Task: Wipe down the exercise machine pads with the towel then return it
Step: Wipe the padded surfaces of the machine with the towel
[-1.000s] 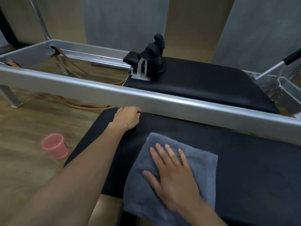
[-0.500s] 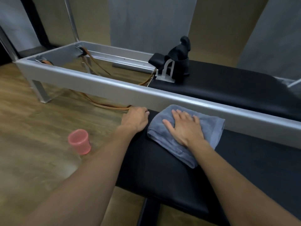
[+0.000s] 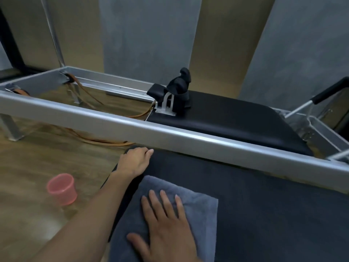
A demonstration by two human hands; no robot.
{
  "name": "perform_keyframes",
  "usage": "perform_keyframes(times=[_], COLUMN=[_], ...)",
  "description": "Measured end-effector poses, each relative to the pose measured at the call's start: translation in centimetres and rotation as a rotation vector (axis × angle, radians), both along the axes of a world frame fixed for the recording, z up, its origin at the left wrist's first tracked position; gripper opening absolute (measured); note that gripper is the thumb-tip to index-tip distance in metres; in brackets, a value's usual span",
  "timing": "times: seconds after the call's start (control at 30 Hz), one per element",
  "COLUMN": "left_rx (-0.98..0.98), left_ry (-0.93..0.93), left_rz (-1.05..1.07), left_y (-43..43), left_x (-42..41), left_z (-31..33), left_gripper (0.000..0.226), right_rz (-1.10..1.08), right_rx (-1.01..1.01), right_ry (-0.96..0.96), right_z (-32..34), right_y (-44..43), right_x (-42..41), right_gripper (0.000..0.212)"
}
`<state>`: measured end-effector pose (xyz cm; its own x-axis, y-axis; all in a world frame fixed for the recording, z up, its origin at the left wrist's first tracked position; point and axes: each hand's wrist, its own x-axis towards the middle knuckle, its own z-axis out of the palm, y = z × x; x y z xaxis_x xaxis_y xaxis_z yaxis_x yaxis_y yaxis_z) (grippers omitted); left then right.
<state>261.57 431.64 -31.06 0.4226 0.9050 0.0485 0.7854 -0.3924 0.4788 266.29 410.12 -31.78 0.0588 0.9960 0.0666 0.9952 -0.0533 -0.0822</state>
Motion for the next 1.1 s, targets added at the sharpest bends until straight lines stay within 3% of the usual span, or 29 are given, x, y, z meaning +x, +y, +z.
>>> perform_keyframes(times=[0.17,0.33,0.5,0.77,0.93,1.1], left_rx=[-0.085,-0.13,-0.144,-0.2,-0.208,-0.109], left_ry=[-0.19,-0.393,-0.362,-0.364,-0.27,-0.284], left_rz=[0.045,0.063,0.113,0.257,0.341,0.414], left_y=[1.6,3.6,5.0,4.7,2.6,-1.1], left_x=[-1.2,-3.3,-5.5,-5.8,-5.1,-5.3], left_z=[0.6,0.4,-1.6,-1.9,-1.8,-2.4], left_gripper=[0.046,0.041,0.039,0.042,0.039,0.039], right_rz=[0.077,0.024,-0.042,0.097,0.186,0.216], right_rx=[0.022,0.049,0.012,0.069,0.131,0.121], right_ry=[0.088,0.099,0.025,0.063,0.145,0.139], right_z=[-0.5,-1.4,-1.9,-2.2,-2.2,-2.0], right_y=[6.9,18.6,24.6,19.3,13.5,10.2], right_x=[2.4,3.8,3.7,0.1,-2.5,-2.5], right_gripper=[0.076,0.072,0.074,0.076,0.074,0.073])
